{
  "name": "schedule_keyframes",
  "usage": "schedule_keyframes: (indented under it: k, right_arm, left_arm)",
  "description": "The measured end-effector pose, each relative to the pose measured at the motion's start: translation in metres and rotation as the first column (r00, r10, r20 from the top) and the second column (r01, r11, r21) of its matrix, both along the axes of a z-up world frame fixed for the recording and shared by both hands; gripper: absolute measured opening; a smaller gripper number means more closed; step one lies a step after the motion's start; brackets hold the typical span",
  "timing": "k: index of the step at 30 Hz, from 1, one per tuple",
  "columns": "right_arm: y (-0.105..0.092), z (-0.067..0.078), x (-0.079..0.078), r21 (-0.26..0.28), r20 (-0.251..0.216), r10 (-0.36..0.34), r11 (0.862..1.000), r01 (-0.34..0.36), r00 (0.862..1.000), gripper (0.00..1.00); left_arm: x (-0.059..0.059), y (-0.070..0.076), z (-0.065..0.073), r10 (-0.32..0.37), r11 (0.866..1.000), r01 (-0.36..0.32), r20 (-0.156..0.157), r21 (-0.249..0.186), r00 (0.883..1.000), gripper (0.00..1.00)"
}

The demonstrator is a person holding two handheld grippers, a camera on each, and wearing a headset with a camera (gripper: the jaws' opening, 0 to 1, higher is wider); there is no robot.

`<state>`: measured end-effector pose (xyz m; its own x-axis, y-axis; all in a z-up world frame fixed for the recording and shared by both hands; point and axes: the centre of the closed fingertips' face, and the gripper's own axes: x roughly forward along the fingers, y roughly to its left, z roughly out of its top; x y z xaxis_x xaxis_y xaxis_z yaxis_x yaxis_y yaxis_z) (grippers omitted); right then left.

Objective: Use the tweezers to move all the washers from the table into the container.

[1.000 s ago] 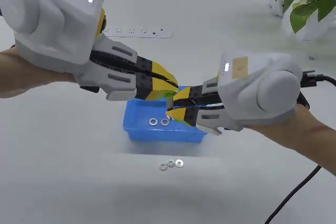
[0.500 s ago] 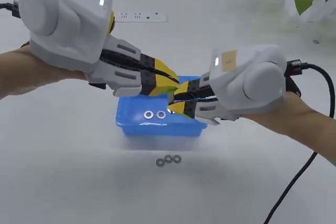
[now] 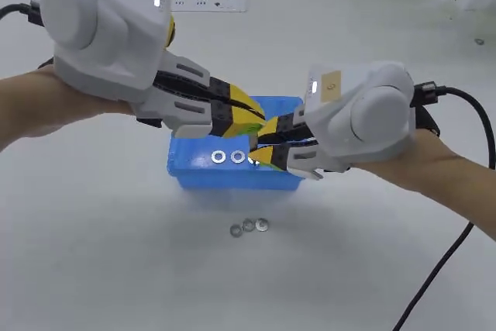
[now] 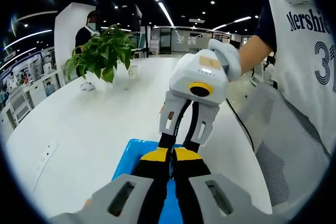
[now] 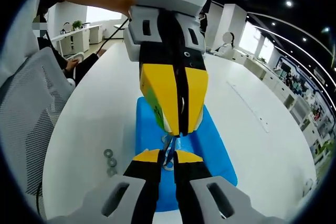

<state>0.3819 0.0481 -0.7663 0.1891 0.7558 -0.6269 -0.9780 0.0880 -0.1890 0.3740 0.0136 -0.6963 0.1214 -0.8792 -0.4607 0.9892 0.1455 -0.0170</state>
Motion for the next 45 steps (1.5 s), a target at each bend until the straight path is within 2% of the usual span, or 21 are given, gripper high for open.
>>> schedule_keyframes:
  k: [6,18,23,27,32,34,36,38,41,45]
  right_arm:
    - [0.000,-0.003,0.000,0.002,-0.009,-0.013,1.000,0.013,1.000,0.10]
    - [-0.003,-0.001,0.002,0.002,0.009,-0.024,1.000,0.024,1.000,0.11]
    - [-0.002,0.004,0.002,0.007,0.018,-0.025,1.000,0.025,1.000,0.11]
    - [-0.002,0.011,0.001,0.015,0.026,-0.023,1.000,0.022,0.999,0.11]
    - [-0.001,0.023,-0.001,0.040,0.033,-0.032,0.999,0.030,0.999,0.10]
    - [0.000,0.030,-0.004,0.051,0.039,-0.032,0.998,0.030,0.999,0.10]
    - [0.001,0.038,-0.008,0.065,0.041,-0.033,0.997,0.031,0.999,0.10]
    - [0.002,0.042,-0.010,0.070,0.048,-0.033,0.997,0.029,0.998,0.10]
    - [0.004,0.052,-0.013,0.085,0.060,-0.033,0.996,0.028,0.998,0.10]
    - [0.008,0.062,-0.020,0.100,0.066,-0.026,0.995,0.020,0.997,0.09]
  left_arm:
    - [0.003,0.003,-0.005,0.009,1.000,-0.008,-0.020,0.007,1.000,0.06]
    - [0.006,0.003,-0.004,0.005,1.000,-0.005,-0.009,0.009,1.000,0.06]
    - [0.006,0.003,-0.001,0.004,1.000,-0.004,0.004,0.011,1.000,0.06]
    - [0.005,0.004,0.006,0.000,1.000,0.000,0.017,0.009,1.000,0.05]
    - [0.002,0.005,0.018,0.006,1.000,-0.007,0.018,0.005,1.000,0.06]
    - [-0.003,0.005,0.025,0.010,1.000,-0.010,0.007,-0.001,1.000,0.06]
    - [-0.006,0.006,0.031,0.006,1.000,-0.006,0.012,-0.005,1.000,0.06]
    - [-0.013,0.008,0.036,-0.001,1.000,0.001,-0.003,-0.011,1.000,0.07]
    - [-0.024,0.009,0.043,-0.023,1.000,0.023,0.021,-0.009,1.000,0.08]
    - [-0.029,0.013,0.053,-0.008,1.000,0.009,0.026,-0.026,1.000,0.08]
